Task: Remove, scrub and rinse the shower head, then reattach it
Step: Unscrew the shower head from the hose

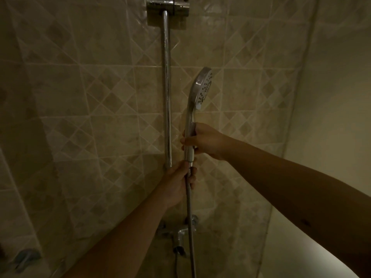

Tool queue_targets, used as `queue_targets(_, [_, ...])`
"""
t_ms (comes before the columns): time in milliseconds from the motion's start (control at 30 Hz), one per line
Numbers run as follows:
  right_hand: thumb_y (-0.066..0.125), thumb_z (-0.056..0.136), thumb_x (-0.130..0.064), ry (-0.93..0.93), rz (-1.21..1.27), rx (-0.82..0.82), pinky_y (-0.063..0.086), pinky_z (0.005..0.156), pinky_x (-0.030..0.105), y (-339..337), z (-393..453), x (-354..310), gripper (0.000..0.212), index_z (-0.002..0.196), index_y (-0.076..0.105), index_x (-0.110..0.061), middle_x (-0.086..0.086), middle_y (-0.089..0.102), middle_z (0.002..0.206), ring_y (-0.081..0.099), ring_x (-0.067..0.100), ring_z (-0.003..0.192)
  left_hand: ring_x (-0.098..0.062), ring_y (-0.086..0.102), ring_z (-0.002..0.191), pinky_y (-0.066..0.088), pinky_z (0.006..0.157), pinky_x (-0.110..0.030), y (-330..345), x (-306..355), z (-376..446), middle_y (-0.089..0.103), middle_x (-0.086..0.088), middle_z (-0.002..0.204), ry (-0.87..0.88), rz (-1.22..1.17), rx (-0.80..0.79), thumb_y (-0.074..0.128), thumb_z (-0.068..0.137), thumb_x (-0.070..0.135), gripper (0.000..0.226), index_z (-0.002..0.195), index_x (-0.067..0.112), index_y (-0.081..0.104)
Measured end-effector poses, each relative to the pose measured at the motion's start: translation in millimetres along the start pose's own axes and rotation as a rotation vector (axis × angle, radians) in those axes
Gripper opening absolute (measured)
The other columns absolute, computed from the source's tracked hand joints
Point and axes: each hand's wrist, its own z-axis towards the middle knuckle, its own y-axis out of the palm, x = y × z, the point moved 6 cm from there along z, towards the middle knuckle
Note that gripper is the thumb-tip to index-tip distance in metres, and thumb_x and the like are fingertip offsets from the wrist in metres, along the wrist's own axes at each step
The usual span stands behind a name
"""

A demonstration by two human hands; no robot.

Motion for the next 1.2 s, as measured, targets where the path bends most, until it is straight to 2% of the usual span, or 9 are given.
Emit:
queue_targets(133, [0.066, 0.088, -0.009, 0.008, -0.01, 0.036, 0.058, 0.087, 0.045, 0, 1, 3, 0.015, 0.1, 0.057, -0.011, 0.009, 0.064, 0.097, 0.068, 0.026, 0.098, -0.008, 0.05, 0.051, 0.044, 0.048, -0.022, -5, 4, 4, 0.057, 0.004, 0.064, 0.166, 0.307, 0.209, 0.065, 0.086, 0.006, 0.015, 0.092, 0.017, 0.057])
queue_targets(200, [0.066, 0.088, -0.009, 0.011, -0.01, 0.052, 0.058, 0.085, 0.044, -2, 2, 2, 0.019, 0.104, 0.056, -0.007, 0.011, 0.065, 0.099, 0.068, 0.027, 0.099, -0.008, 0.056, 0.055, 0.047, 0.05, -0.02, -10, 3, 5, 0.063, 0.003, 0.067, 0.169, 0.271, 0.197, 0.066, 0.084, 0.015, 0.005, 0.088, 0.017, 0.065])
queue_targets(367, [0.064, 0.089, -0.007, 0.004, 0.001, 0.029, 0.057, 0.082, 0.039, -4, 1, 4, 0.02, 0.106, 0.054, -0.006, 0.012, 0.063, 0.099, 0.067, 0.023, 0.096, -0.011, 0.062, 0.069, 0.052, 0.062, -0.027, -18, -3, 10, 0.067, 0.001, 0.08, -0.03, 0.145, 0.029, 0.074, 0.079, 0.037, 0.028, 0.103, 0.022, 0.074])
queue_targets(567, [0.063, 0.089, -0.006, -0.01, 0.031, 0.057, 0.055, 0.085, 0.041, -3, 4, 5, 0.018, 0.102, 0.051, -0.008, 0.014, 0.06, 0.101, 0.065, 0.024, 0.097, -0.009, 0.053, 0.054, 0.045, 0.05, -0.021, -20, 9, 15, 0.062, 0.005, 0.066, 0.182, 0.453, 0.18, 0.073, 0.075, 0.037, 0.015, 0.084, 0.035, 0.061])
queue_targets(700, [0.063, 0.09, -0.008, -0.011, 0.016, 0.042, 0.053, 0.09, 0.046, -6, 6, 4, 0.016, 0.101, 0.052, -0.009, 0.013, 0.059, 0.099, 0.064, 0.025, 0.097, -0.013, 0.067, 0.069, 0.052, 0.058, -0.026, -23, 7, 17, 0.074, -0.002, 0.085, 0.028, 0.256, 0.057, 0.074, 0.076, 0.041, 0.017, 0.09, 0.03, 0.074])
queue_targets(800, [0.063, 0.09, -0.007, -0.01, 0.045, 0.027, 0.056, 0.086, 0.041, -6, 6, 6, 0.014, 0.098, 0.052, -0.009, 0.009, 0.061, 0.095, 0.066, 0.021, 0.095, -0.015, 0.063, 0.068, 0.051, 0.058, -0.028, -21, 5, 15, 0.07, -0.005, 0.084, -0.042, 0.126, -0.065, 0.076, 0.076, 0.042, 0.026, 0.094, 0.022, 0.072])
queue_targets(933, [0.062, 0.09, -0.005, -0.041, 0.043, 0.012, 0.057, 0.074, 0.032, 0, 6, 6, 0.012, 0.095, 0.052, -0.01, 0.007, 0.061, 0.09, 0.066, 0.016, 0.087, -0.011, 0.052, 0.061, 0.043, 0.055, -0.024, -19, 5, 18, 0.061, 0.002, 0.072, 0.067, 0.236, 0.039, 0.079, 0.072, 0.037, 0.018, 0.085, 0.031, 0.068])
queue_targets(1033, [0.062, 0.09, -0.003, -0.045, 0.066, 0.031, 0.057, 0.081, 0.037, 0, 7, 4, 0.011, 0.094, 0.055, -0.011, 0.007, 0.062, 0.09, 0.066, 0.019, 0.089, -0.009, 0.053, 0.06, 0.044, 0.054, -0.02, -25, 7, 21, 0.065, 0.003, 0.069, 0.136, 0.239, 0.115, 0.078, 0.07, 0.031, 0.011, 0.078, 0.034, 0.071])
queue_targets(1200, [0.061, 0.091, -0.004, -0.054, 0.045, 0.009, 0.056, 0.082, 0.038, -1, 7, 1, 0.009, 0.093, 0.055, -0.011, 0.006, 0.064, 0.087, 0.065, 0.017, 0.087, -0.011, 0.064, 0.072, 0.052, 0.064, -0.027, -40, -5, 27, 0.073, -0.004, 0.091, -0.051, 0.031, -0.005, 0.077, 0.078, 0.038, 0.028, 0.1, 0.021, 0.074])
